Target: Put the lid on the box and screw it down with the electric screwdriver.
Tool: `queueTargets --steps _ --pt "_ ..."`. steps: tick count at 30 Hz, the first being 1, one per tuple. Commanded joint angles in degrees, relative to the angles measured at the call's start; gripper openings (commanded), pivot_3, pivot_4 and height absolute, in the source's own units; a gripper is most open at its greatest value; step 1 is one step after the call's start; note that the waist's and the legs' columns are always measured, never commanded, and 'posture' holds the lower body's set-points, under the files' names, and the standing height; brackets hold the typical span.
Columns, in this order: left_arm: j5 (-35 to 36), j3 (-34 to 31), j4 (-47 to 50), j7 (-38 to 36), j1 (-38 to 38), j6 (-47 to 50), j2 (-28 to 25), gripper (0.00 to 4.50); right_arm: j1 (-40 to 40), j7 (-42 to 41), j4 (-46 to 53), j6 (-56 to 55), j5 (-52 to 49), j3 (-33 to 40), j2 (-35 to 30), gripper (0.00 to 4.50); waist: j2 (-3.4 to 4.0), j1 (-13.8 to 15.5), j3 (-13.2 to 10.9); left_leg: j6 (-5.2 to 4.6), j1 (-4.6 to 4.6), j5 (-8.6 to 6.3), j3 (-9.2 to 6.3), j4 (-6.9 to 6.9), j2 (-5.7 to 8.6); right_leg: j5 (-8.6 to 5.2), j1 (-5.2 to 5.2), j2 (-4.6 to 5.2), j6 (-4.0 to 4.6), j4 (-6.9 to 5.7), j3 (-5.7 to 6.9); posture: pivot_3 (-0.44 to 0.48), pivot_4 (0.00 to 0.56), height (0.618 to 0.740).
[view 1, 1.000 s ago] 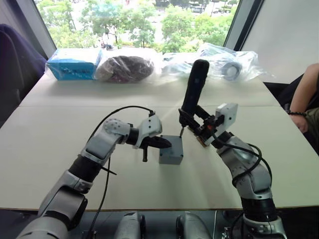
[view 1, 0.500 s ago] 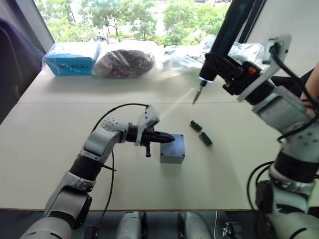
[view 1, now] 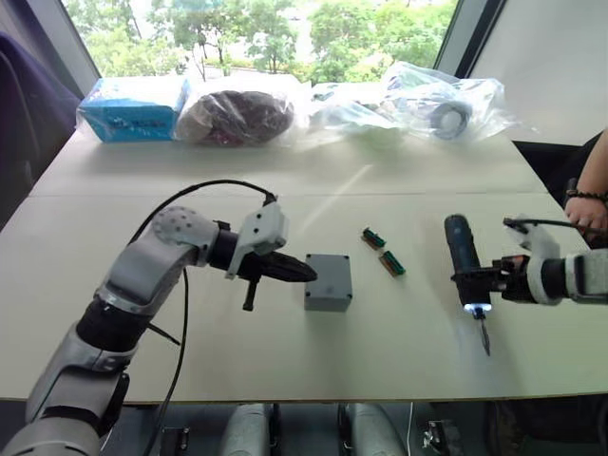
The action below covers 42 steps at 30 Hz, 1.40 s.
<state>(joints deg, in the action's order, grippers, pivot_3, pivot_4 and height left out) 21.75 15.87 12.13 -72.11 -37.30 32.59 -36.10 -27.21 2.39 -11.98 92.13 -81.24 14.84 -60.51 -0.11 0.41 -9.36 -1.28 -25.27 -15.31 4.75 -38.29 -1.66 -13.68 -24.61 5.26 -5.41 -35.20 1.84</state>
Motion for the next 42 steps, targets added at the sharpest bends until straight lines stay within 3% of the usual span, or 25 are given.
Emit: queueTargets --steps 1,11,18,19,20,24,31,36,42 --pt "-0.21 0.29 0.98 0.78 0.62 -1.21 0.51 0.00 -4.60 -4.50 -1.68 0.37 -0.06 -1.72 -3.17 1.81 -0.01 -0.18 -0.01 0.00 0.00 0.00 0.00 -0.03 -0.02 0.00 0.00 -0.06 0.00 0.00 -0.06 0.000 0.150 0.740" --pt "0.68 0.18 2.58 3.17 2.26 -0.27 0.94 0.00 -12.01 -9.98 -8.97 0.37 12.68 -8.56 -1.70 1.81 -0.02 0.25 -0.01 0.02 -0.05 0.01 -0.02 -0.02 -0.12 0.02 -0.07 -0.24 -0.03 -0.02 -0.08 0.000 0.150 0.740" --pt "-0.62 0.73 1.40 4.02 2.14 -2.87 1.99 0.00 -10.57 -13.10 -7.43 0.37 21.16 -9.42 0.51 1.81 -0.02 0.32 0.00 0.03 -0.06 0.02 -0.02 -0.03 -0.11 0.05 -0.06 -0.23 -0.09 -0.02 -0.08 0.000 0.150 0.740" --pt "-0.82 0.75 1.26 4.03 2.23 -3.29 2.02 0.00 -10.47 -13.70 -7.23 0.37 22.03 -9.32 0.63 2.81 -0.02 0.33 0.00 0.03 -0.05 0.02 -0.02 -0.03 -0.12 0.05 -0.05 -0.23 -0.09 -0.02 -0.08 0.000 0.150 0.740" --pt "-0.85 0.75 1.18 4.00 2.30 -3.38 2.02 0.00 -10.43 -14.28 -7.09 0.37 22.73 -9.26 0.71 2.97 -0.02 0.33 0.00 0.04 -0.05 0.02 -0.02 -0.04 -0.12 0.06 -0.05 -0.23 -0.10 -0.02 -0.08 0.000 0.150 0.740" --pt "-0.75 0.50 0.74 3.74 2.37 -3.36 1.84 0.00 -10.51 -16.06 -6.19 0.37 26.01 -8.79 1.16 4.40 -0.03 0.33 0.00 0.05 -0.04 0.03 -0.03 -0.08 -0.11 0.07 -0.01 -0.23 -0.12 -0.04 -0.07 0.000 0.150 0.740" --pt "0.69 -3.99 -3.68 5.34 -0.17 -1.61 1.32 0.00 -14.03 -25.74 -0.60 -5.57 31.95 -10.98 -1.79 4.40 -0.02 0.21 0.00 0.05 -0.04 0.03 -0.04 -0.24 -0.12 0.10 0.00 -0.24 -0.18 -0.13 -0.08 0.000 0.150 0.740" --pt "0.17 -6.07 -6.46 5.18 -0.55 -1.69 -1.01 0.00 -21.09 -27.35 -2.09 -4.20 35.28 -8.86 -2.57 4.40 -0.01 0.08 0.00 0.05 -0.04 0.02 -0.04 -0.33 -0.15 0.10 -0.01 -0.26 -0.17 -0.21 -0.07 0.000 0.150 0.740" --pt "-1.01 -7.11 -12.31 8.02 -1.30 -3.07 0.24 0.00 -14.57 -36.97 13.09 -21.24 34.46 -2.25 1.21 4.40 -0.02 0.29 0.00 0.03 -0.09 0.01 -0.05 -0.45 -0.15 0.11 0.01 -0.26 -0.18 -0.23 -0.05 0.000 0.150 0.740"
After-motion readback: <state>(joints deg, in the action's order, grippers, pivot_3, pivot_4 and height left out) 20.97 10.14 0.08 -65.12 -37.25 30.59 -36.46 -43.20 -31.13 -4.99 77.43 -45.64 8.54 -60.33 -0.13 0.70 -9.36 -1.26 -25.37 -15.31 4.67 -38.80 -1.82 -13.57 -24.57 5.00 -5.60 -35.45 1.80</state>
